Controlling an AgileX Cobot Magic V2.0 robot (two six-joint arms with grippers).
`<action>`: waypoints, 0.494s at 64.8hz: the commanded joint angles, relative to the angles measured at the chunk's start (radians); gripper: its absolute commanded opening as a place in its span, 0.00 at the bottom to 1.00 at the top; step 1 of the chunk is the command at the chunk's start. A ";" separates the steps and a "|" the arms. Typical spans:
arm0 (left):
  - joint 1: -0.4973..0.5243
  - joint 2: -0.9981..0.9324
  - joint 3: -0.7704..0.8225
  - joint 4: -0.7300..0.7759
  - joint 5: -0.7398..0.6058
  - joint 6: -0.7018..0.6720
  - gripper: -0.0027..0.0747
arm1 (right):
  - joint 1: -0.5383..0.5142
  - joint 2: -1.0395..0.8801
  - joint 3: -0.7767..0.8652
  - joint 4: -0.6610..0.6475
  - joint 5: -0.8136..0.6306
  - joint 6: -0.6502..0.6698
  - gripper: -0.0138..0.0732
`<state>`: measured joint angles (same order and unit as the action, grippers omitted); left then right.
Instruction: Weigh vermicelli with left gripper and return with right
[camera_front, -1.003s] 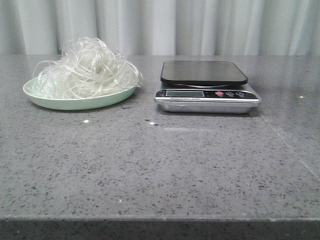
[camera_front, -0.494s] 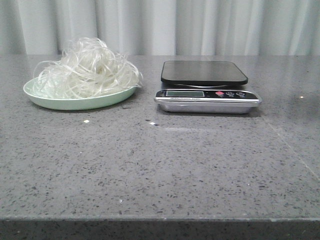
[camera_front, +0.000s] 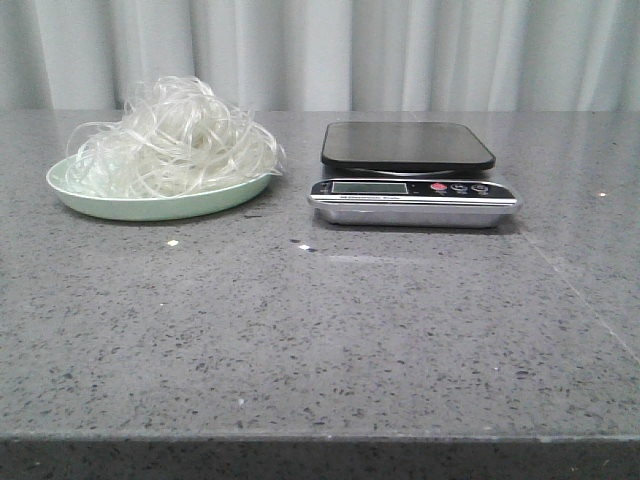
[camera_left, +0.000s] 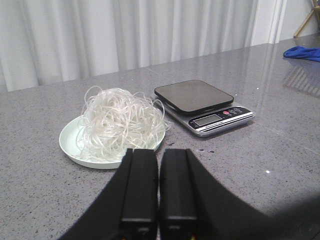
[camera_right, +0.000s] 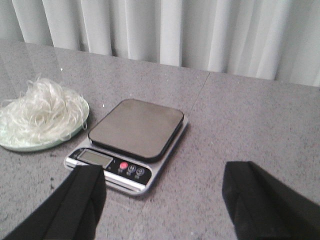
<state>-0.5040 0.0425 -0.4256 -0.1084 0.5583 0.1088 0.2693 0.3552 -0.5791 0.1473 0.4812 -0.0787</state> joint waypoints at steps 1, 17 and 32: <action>0.003 0.014 -0.024 -0.016 -0.079 -0.001 0.21 | -0.006 -0.060 0.027 0.001 -0.102 -0.012 0.83; 0.003 0.014 -0.024 -0.016 -0.079 -0.001 0.21 | -0.006 -0.194 0.102 0.001 -0.136 -0.012 0.55; 0.003 0.014 -0.024 -0.016 -0.079 -0.001 0.21 | -0.006 -0.203 0.106 0.001 -0.128 -0.012 0.34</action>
<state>-0.5040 0.0425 -0.4256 -0.1084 0.5583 0.1088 0.2693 0.1418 -0.4501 0.1473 0.4304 -0.0787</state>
